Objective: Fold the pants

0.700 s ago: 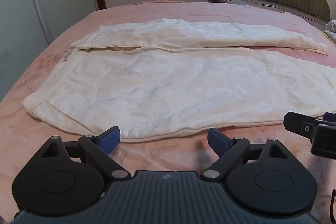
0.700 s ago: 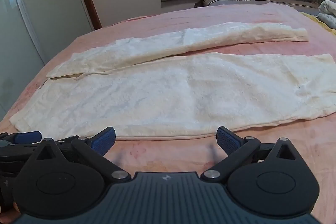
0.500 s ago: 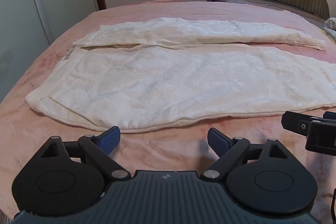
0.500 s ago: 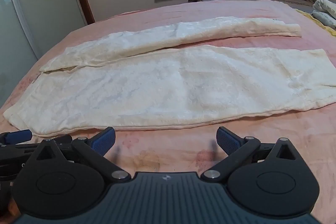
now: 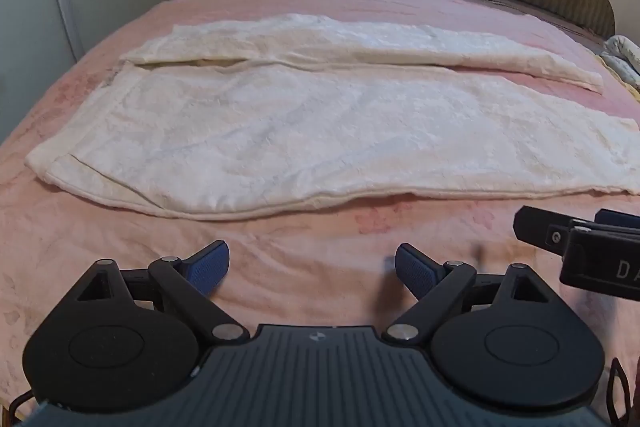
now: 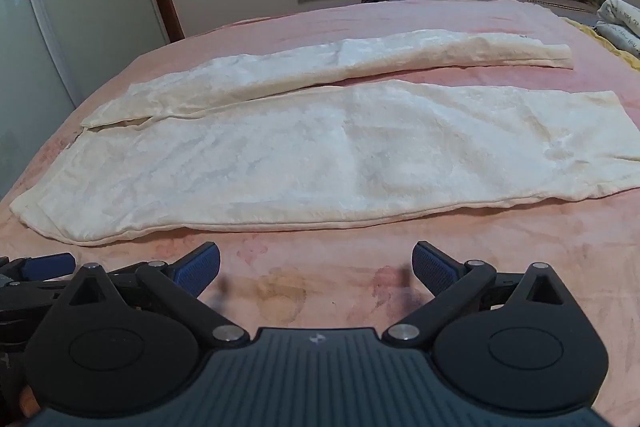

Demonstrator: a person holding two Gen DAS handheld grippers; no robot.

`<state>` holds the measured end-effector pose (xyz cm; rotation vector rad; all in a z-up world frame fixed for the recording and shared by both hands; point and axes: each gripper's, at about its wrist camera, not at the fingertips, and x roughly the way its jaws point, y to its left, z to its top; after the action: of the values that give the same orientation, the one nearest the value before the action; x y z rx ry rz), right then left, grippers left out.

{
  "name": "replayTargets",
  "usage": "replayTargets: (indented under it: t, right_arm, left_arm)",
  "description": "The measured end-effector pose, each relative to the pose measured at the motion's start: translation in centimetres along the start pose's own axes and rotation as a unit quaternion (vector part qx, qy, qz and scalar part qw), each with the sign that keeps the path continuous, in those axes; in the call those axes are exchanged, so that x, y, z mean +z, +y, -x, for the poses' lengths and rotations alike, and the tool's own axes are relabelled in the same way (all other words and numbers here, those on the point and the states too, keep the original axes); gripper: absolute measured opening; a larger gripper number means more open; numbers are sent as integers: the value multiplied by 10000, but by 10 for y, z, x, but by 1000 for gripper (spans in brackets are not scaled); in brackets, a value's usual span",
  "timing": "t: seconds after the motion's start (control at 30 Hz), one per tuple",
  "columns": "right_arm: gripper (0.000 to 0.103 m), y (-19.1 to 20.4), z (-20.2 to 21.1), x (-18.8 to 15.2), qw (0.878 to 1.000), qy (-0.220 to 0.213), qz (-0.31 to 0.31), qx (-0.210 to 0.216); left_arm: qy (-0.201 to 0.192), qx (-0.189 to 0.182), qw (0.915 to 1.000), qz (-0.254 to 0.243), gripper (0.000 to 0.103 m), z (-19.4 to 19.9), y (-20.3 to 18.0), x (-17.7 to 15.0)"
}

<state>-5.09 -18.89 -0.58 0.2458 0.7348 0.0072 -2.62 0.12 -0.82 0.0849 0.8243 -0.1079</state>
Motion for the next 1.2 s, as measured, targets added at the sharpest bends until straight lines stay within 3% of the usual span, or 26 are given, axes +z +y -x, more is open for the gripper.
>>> replayTargets:
  t: [0.6, 1.2]
  right_arm:
    - [103, 1, -5, -4, 9998, 118, 64, -121]
    - [103, 1, -7, -7, 9998, 175, 61, -18]
  left_arm:
    - [-123, 483, 9983, -294, 95, 1, -10, -1]
    - [-81, 498, 9981, -358, 95, 0, -13, -3]
